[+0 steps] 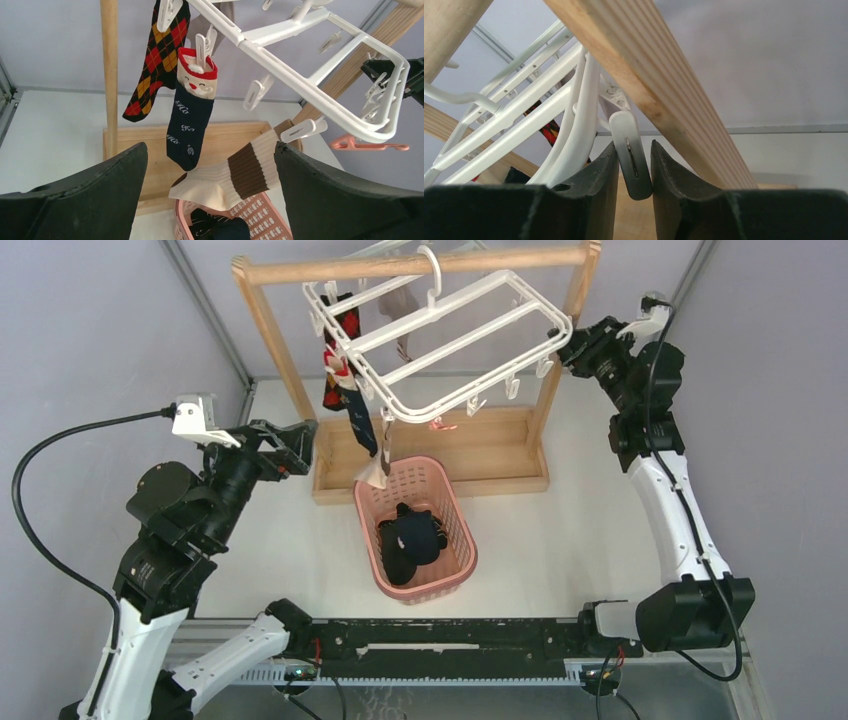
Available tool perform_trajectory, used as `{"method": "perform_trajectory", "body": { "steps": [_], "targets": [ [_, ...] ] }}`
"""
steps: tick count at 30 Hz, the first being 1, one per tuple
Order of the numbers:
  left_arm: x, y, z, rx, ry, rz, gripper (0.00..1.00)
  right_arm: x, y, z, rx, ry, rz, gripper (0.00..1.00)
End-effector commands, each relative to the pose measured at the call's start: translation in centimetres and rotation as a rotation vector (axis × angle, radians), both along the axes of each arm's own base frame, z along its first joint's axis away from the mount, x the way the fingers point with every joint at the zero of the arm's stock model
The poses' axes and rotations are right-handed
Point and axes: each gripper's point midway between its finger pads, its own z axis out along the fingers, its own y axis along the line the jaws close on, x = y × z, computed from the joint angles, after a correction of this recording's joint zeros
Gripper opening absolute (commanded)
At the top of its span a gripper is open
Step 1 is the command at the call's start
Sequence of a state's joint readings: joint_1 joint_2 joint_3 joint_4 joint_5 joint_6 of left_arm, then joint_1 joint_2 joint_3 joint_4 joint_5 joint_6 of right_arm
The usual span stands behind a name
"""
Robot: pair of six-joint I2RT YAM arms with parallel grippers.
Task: Remove the socks clipped to the hanger
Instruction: Adjust the hanger on the clothesline.
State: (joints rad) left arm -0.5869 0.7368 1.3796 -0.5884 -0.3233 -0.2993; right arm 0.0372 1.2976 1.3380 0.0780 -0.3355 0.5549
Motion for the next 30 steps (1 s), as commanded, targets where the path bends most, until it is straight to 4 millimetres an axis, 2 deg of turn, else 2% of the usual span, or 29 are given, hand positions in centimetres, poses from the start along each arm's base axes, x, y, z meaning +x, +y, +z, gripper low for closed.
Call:
{"method": "perform_trajectory", "body": {
  "steps": [1, 5, 13, 21, 25, 30],
  "targets": [
    [-0.3, 0.6, 1.3, 0.001, -0.037, 0.016, 1.00, 0.7, -1.1, 0.6, 0.041, -0.017, -0.022, 0.38],
    [-0.3, 0.6, 1.2, 0.003, -0.035, 0.017, 1.00, 1.0, -2.2, 0.7, 0.056, -0.020, -0.033, 0.43],
    [0.2, 0.2, 0.5, 0.013, -0.015, 0.014, 1.00, 1.2, -2.7, 0.8, 0.069, -0.025, -0.021, 0.50],
    [0.2, 0.2, 0.3, 0.016, -0.012, 0.015, 1.00, 0.8, -2.8, 0.6, 0.067, -0.012, -0.007, 0.52],
    [0.4, 0.1, 0.2, 0.016, -0.008, 0.015, 1.00, 0.0, -2.8, -0.1, 0.054, 0.004, -0.010, 0.54],
    [0.5, 0.0, -0.1, 0.017, -0.005, 0.013, 1.00, -1.8, -3.4, -2.5, 0.014, 0.066, -0.068, 0.58]
  ]
}}
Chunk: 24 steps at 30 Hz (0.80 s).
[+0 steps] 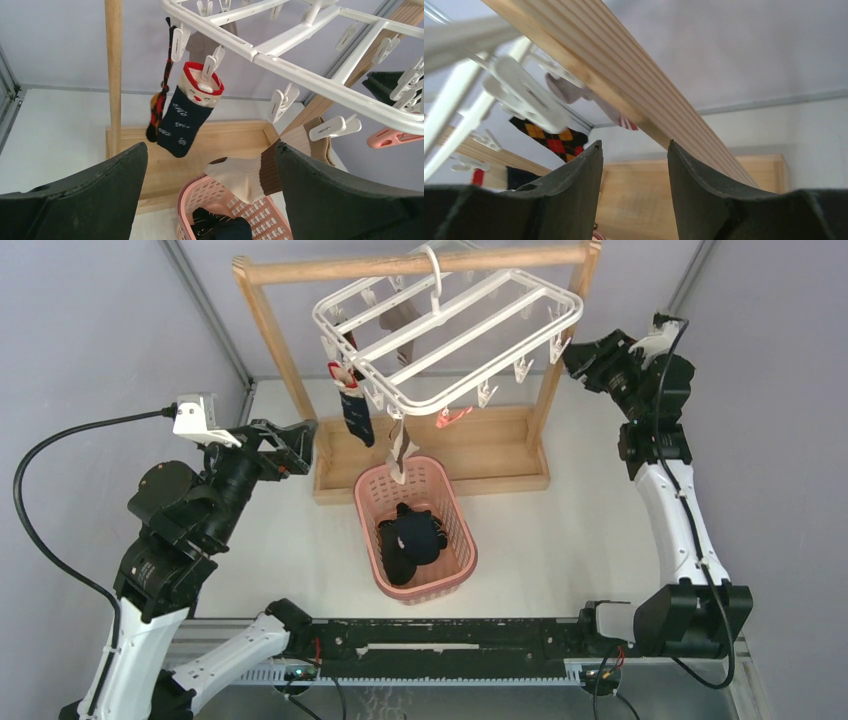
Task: Remove the socks clipped to the hanger
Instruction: Adjust the hanger on the clothesline.
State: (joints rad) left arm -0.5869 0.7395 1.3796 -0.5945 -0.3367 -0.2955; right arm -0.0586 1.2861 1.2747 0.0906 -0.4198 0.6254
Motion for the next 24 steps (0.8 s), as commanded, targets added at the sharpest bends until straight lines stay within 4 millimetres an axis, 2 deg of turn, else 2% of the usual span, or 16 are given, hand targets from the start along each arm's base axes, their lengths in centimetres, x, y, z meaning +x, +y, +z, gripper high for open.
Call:
{"method": "perform_trajectory", "body": {
  "steps": [1, 3, 11, 14, 16, 17, 24],
  "targets": [
    [0.4, -0.2, 0.0, 0.009, -0.011, 0.002, 1.00, -2.3, -0.9, -0.9, -0.059, 0.016, -0.075, 0.59],
    [0.6, -0.3, -0.1, 0.011, -0.009, 0.001, 1.00, -3.7, -0.2, -2.5, -0.089, 0.061, -0.085, 0.62],
    [1.1, -0.9, -0.7, 0.012, 0.001, -0.007, 1.00, -9.7, 4.4, -6.0, -0.229, 0.076, -0.046, 0.70],
    [1.0, -0.8, -0.8, 0.010, -0.002, -0.005, 1.00, -12.0, 6.0, -6.7, -0.256, 0.066, -0.006, 0.74],
    [1.0, -0.8, -0.8, 0.010, -0.003, -0.006, 1.00, -13.2, 6.9, -7.1, -0.271, 0.061, 0.010, 0.94],
    [1.0, -0.8, -0.9, 0.010, -0.001, -0.008, 1.00, -13.9, 7.4, -7.1, -0.274, 0.053, 0.031, 0.99],
    [0.9, -0.9, -1.0, 0.003, -0.002, -0.010, 1.00, -18.1, 11.5, -6.9, -0.292, -0.004, 0.165, 1.00]
  ]
}}
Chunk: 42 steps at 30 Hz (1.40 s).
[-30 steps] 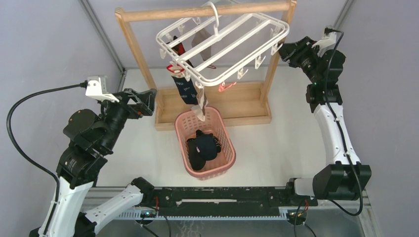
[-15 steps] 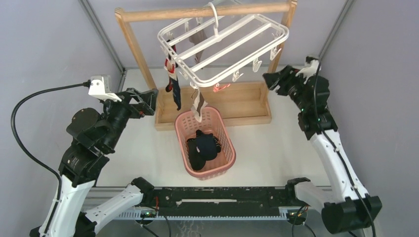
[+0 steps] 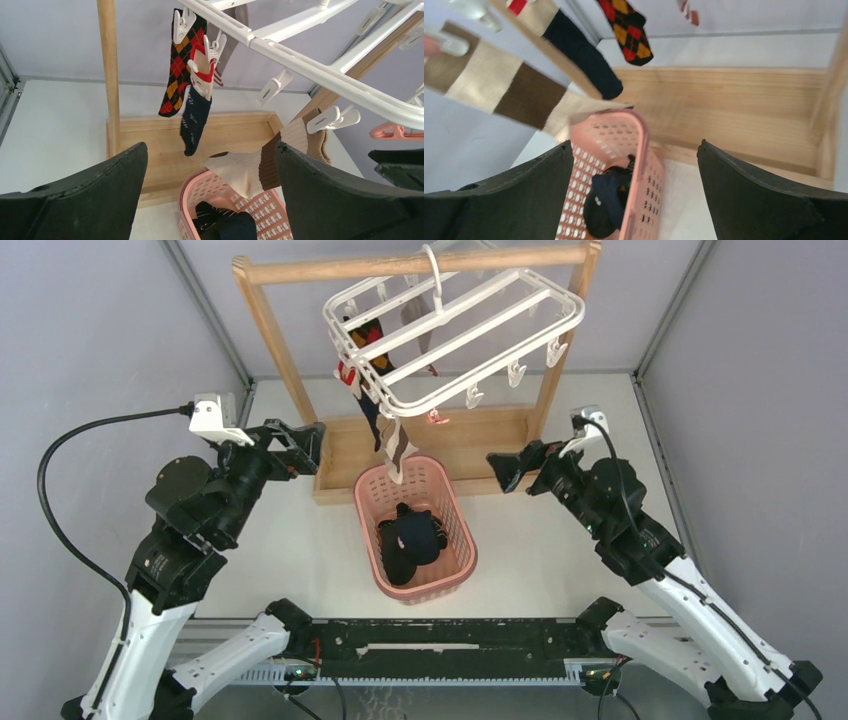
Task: Remove the socks clipped to the hanger
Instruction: Adjust the hanger on the clothesline.
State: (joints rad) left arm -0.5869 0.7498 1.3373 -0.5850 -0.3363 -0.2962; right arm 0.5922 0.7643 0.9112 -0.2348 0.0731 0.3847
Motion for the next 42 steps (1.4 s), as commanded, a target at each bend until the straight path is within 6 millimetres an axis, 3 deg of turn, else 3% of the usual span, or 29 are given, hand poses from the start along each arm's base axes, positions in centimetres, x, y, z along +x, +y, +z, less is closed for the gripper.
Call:
{"method": "perform_trajectory", "body": {
  "steps": [1, 6, 16, 22, 28, 37, 42],
  "targets": [
    [0.1, -0.2, 0.8, -0.023, -0.039, -0.009, 1.00, -1.7, 1.6, 1.1, -0.027, -0.070, 0.035, 1.00],
    [0.1, -0.3, 0.4, -0.029, -0.034, -0.010, 1.00, -3.4, 4.5, 2.5, -0.027, -0.131, 0.096, 0.99],
    [0.0, 0.0, 0.2, -0.025, -0.033, -0.001, 1.00, -4.8, 9.2, 9.1, 0.027, -0.304, 0.141, 0.76],
    [-0.1, 0.0, 0.3, -0.019, -0.034, -0.001, 1.00, -3.9, 9.3, 12.9, 0.025, -0.377, 0.017, 0.74],
    [-0.2, 0.4, 0.4, -0.013, -0.039, 0.009, 1.00, -3.1, 9.0, 14.7, 0.005, -0.394, -0.080, 0.67],
    [-0.1, 0.3, 0.2, -0.009, -0.036, 0.009, 1.00, -2.4, 8.8, 15.4, -0.038, -0.410, -0.137, 0.69],
    [-0.1, 0.3, 0.2, -0.008, -0.036, 0.007, 1.00, -2.2, 10.4, 15.9, -0.045, -0.451, -0.091, 0.74]
  ]
}}
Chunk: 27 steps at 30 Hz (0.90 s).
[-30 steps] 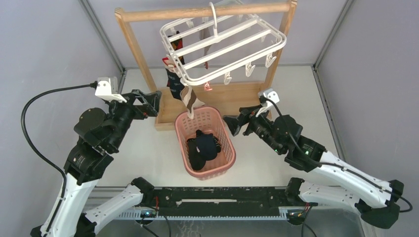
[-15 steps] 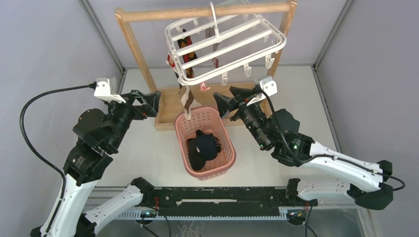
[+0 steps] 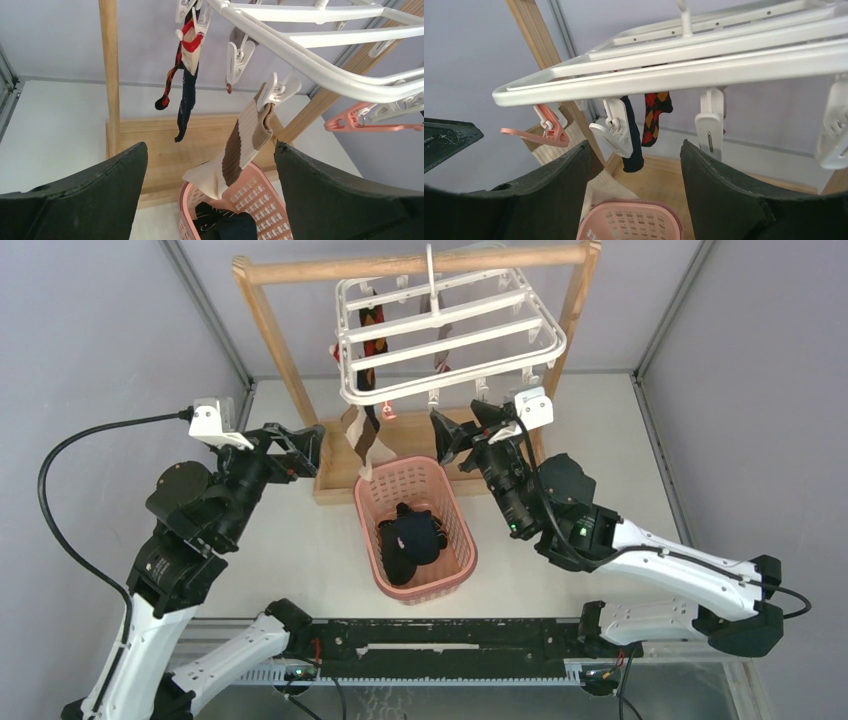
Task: Remove the socks clipped to the hanger
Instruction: Adjust the hanger on the clothesline.
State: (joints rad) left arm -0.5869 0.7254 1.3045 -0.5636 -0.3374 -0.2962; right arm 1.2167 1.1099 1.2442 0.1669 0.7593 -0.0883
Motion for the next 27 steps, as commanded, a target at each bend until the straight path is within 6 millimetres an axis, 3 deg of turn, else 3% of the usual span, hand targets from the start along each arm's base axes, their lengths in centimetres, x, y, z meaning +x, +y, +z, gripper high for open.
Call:
{"method": "perform_trajectory", "body": {
  "steps": [1, 11, 16, 20, 24, 27],
  "targets": [
    [0.0, 0.1, 0.5, -0.001, -0.026, 0.005, 1.00, -0.1, 0.7, 3.0, 0.036, -0.077, 0.041, 0.74],
    [-0.3, 0.3, 0.3, -0.006, -0.030, 0.001, 1.00, 1.6, 4.2, 3.4, 0.023, -0.095, 0.047, 0.76],
    [-0.6, 0.4, -0.2, -0.007, -0.022, -0.002, 1.00, 3.3, 4.4, 3.7, 0.012, -0.094, -0.050, 0.73],
    [-0.9, 0.6, -0.6, -0.006, -0.019, -0.001, 1.00, 4.2, 4.2, 4.2, 0.010, -0.110, -0.087, 0.62],
    [-1.1, 0.9, -0.8, -0.004, -0.020, 0.006, 1.00, 4.7, 3.6, 4.4, 0.012, -0.112, -0.102, 0.42],
    [-1.1, 0.9, -1.0, -0.001, -0.018, 0.009, 1.00, 4.8, 3.1, 4.5, 0.012, -0.112, -0.108, 0.36]
  ]
}}
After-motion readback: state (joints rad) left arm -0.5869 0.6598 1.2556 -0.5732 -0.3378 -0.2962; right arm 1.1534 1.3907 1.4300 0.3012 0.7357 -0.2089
